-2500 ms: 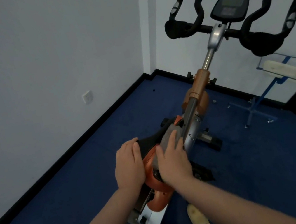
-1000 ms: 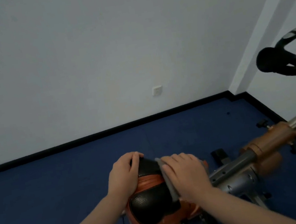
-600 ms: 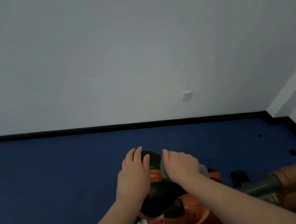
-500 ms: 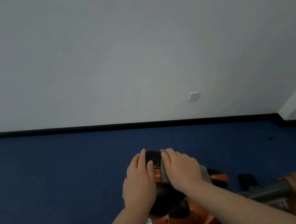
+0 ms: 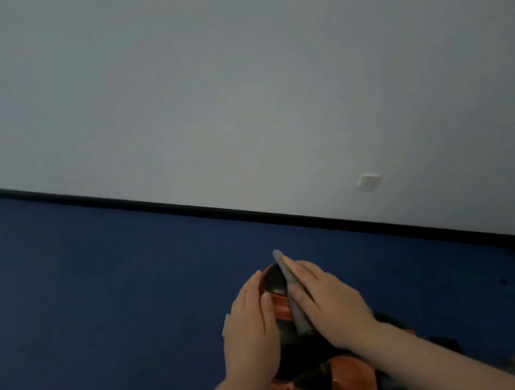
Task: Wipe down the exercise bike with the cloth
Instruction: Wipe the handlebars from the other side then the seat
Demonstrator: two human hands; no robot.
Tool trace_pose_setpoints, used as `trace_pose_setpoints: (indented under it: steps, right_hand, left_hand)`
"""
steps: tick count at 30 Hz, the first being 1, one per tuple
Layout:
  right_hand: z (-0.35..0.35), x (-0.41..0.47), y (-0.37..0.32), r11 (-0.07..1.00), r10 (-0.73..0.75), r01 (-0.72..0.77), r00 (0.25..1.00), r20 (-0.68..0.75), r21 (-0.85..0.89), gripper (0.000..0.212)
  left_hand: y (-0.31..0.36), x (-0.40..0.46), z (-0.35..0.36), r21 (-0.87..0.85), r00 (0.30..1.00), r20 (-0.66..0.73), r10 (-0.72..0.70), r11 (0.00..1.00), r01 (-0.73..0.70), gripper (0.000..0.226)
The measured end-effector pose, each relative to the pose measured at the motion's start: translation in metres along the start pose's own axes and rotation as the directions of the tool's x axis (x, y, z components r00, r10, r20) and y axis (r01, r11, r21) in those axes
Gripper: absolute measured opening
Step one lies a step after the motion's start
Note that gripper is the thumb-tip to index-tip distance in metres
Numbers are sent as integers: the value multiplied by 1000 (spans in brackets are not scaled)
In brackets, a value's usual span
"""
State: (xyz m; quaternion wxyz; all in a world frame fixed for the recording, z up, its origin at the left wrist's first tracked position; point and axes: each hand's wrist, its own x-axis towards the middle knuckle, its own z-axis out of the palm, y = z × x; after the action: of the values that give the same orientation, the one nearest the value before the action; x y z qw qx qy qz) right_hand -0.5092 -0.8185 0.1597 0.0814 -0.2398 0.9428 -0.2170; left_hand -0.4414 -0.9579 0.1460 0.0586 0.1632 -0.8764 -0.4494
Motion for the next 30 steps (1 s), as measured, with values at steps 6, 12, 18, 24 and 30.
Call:
trace_pose_setpoints:
  steps: [6,12,18,24,30]
  right_hand:
    - [-9,51,13,980,121,-150,971,204,133,30]
    - [-2,78,-23,906,-397,422,880,260,-47,54]
    - [-10,102,-15,983,-171,134,917,361,126,42]
    - [4,65,-10,862,-472,498,857,206,-97,41]
    - [0,69,-29,961,-234,253,958,163,-109,39]
  left_hand:
    - [-8,-22,5,40,998,10,-70,997,69,63]
    - [-17,-34,0,-20,993,36,-114,993,115,62]
    - [-17,-36,-2,43,986,81,-148,988,145,65]
    - [-20,-38,-4,102,987,95,-128,988,118,65]
    - [-23,-31,-3,110,994,84,-68,992,59,65]
